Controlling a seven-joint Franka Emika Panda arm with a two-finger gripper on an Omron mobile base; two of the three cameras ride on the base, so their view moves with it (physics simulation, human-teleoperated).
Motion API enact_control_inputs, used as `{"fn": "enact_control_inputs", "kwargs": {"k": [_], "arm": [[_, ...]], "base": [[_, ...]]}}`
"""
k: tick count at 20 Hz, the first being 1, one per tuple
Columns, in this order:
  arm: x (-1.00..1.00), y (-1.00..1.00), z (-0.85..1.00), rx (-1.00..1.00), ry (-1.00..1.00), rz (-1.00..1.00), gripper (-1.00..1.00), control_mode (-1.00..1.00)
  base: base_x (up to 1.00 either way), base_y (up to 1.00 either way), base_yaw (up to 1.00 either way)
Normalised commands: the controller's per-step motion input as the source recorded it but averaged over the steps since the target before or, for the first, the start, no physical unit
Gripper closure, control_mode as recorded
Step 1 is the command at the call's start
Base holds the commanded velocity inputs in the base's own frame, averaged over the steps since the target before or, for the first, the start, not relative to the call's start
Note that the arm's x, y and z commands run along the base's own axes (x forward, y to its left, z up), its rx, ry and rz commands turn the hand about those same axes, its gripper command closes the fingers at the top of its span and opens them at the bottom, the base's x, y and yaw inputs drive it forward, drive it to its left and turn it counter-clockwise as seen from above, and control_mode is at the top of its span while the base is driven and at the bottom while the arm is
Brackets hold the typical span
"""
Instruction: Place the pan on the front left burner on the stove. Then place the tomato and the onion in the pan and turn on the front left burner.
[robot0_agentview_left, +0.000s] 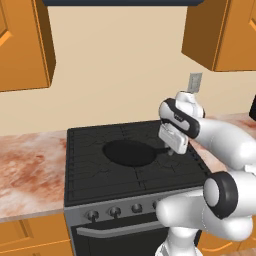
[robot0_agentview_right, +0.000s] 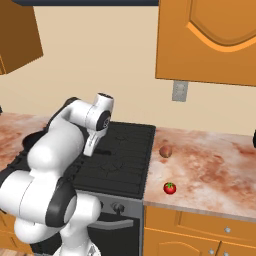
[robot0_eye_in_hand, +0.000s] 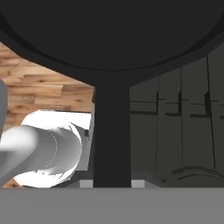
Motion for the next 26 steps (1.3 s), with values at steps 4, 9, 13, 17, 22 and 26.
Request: {"fn": "enact_control_inputs", "kwargs": {"k": [4, 9, 13, 17, 22, 26], "arm": [[0.00, 0.19, 0.00, -0.04, -0.04, 0.00, 1.00, -1.00], [0.01, 0.18, 0.00, -0.03, -0.05, 0.00, 1.00, -1.00], [0.22, 0.15, 0.00, -0.03, -0.01, 0.00, 1.00, -1.00], [0.26, 0.18, 0.00, -0.03, 0.00, 0.00, 1.00, -1.00], [0.27, 0.12, 0.00, -0.03, 0.00, 0.00, 1.00, -1.00], [0.12, 0.10, -0.03, -0.04, 0.00, 0.00, 1.00, -1.00]], "base": [[0.00, 0.00, 0.00], [0.00, 0.00, 0.00], [0.00, 0.00, 0.00], [0.00, 0.00, 0.00], [0.00, 0.00, 0.00], [0.00, 0.00, 0.00]]}}
